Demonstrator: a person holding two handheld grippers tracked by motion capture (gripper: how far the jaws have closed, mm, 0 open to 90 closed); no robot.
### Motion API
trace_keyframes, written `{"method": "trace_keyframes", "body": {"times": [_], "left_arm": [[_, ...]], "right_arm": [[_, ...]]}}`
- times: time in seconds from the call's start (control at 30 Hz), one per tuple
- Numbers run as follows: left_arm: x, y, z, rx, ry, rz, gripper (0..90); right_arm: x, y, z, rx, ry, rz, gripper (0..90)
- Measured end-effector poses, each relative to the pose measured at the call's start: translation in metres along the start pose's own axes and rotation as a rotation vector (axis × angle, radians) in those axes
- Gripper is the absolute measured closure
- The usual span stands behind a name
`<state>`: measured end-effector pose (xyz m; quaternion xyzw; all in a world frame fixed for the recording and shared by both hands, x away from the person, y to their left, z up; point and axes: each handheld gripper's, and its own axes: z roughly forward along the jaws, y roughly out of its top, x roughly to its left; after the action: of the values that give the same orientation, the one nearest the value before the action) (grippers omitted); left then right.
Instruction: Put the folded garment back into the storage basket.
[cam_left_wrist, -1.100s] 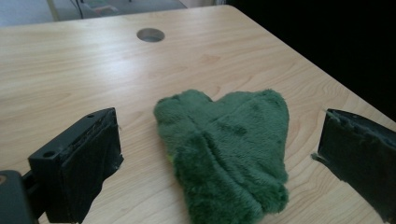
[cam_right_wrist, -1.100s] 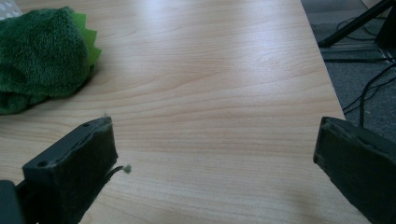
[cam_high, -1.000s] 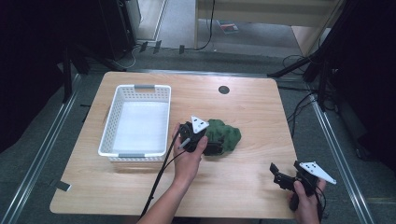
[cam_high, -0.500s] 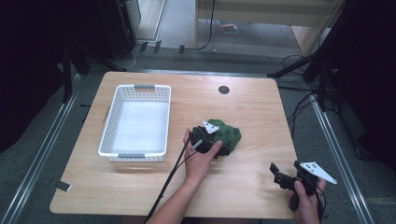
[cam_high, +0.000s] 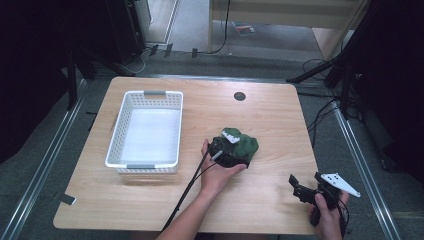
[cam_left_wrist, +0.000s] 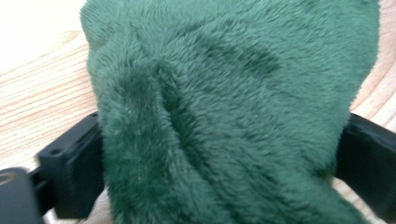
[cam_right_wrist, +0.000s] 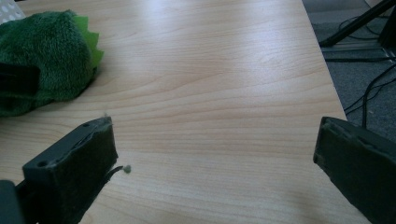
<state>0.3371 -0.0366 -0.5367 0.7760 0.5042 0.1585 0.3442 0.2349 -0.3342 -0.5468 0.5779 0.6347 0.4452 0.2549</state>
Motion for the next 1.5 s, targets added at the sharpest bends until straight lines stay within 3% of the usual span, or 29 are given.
{"method": "trace_keyframes", "body": {"times": [0.13, 0.27, 0.43, 0.6, 1.0, 1.2, 1.5], "left_arm": [[0.001, -0.001, 0.001, 0.009, 0.014, 0.005, 7.5], [0.001, -0.001, 0.002, 0.0, 0.015, 0.006, 15.7], [0.007, -0.001, -0.002, -0.021, -0.013, -0.007, 32.9], [0.008, 0.001, -0.006, -0.04, -0.025, -0.013, 43.3], [0.014, 0.013, -0.03, -0.095, -0.051, -0.027, 45.7], [0.018, 0.024, -0.05, -0.125, -0.049, -0.008, 45.4], [0.04, 0.034, -0.08, -0.152, -0.042, -0.022, 45.1]], "right_arm": [[0.0, 0.0, 0.0, 0.001, 0.0, 0.001, 0.0], [0.0, 0.0, 0.0, 0.001, -0.001, 0.001, 0.0], [0.0, 0.0, 0.0, -0.001, 0.002, -0.001, 0.0], [0.0, 0.0, 0.0, -0.001, 0.003, -0.001, 0.0], [0.0, 0.0, 0.0, 0.0, 0.005, 0.0, 0.0], [-0.001, 0.0, 0.0, 0.0, 0.003, 0.0, 0.0], [0.0, 0.0, 0.001, 0.0, 0.002, 0.0, 0.0]]}}
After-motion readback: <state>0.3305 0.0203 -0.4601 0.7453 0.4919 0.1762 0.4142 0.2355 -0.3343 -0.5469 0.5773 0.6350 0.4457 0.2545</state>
